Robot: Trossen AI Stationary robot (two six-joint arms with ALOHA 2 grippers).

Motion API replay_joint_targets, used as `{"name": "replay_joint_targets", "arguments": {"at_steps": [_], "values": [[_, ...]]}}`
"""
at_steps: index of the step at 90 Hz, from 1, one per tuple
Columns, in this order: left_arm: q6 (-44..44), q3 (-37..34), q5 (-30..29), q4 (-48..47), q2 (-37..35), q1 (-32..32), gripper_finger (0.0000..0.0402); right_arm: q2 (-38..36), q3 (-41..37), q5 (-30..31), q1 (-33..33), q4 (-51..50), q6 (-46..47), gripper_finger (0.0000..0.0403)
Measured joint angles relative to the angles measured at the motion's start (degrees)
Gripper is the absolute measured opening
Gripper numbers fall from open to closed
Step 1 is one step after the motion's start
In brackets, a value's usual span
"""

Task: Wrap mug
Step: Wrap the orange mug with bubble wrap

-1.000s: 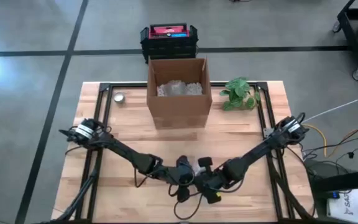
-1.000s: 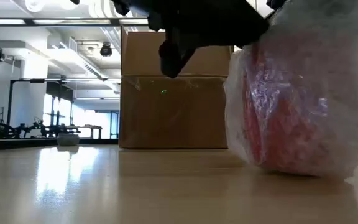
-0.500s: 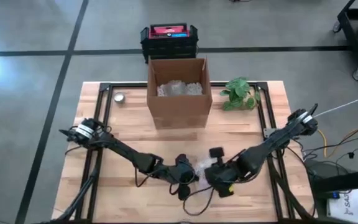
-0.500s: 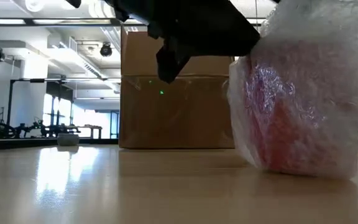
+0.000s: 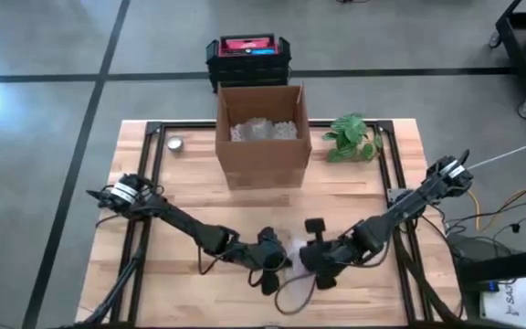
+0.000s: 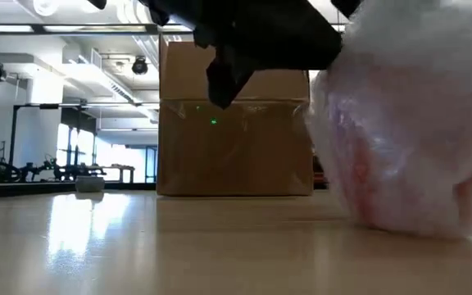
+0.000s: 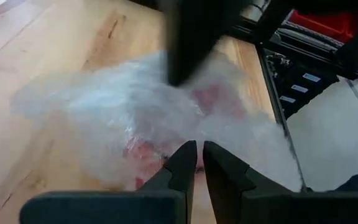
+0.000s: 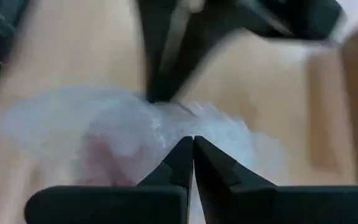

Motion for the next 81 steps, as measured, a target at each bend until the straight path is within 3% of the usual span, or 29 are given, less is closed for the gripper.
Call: {"name": "replay_joint_targets", "arguments": {"at_steps": [8,36,66,81], "values": [[0.0,0.0,-0.39,0.03,0.0,0.07,0.0022,2.4,-1.09,-2.62,-0.14,-0.31,1.65,0.0],[0.0,0.0,-0.52,0.38,-0.09,0.07,0.0022,8.25,-2.48,-2.2,-0.2,0.07,2.86,0.0],[-0.04,0.26,4.76,-5.07,-7.41,-1.88,0.0022,6.71,-2.69,-2.62,-0.2,0.13,4.0,0.0],[-1.29,0.12,3.7,-10.17,-4.45,-2.94,0.0021,6.42,-2.72,-2.55,-0.2,0.16,3.17,0.0]]}}
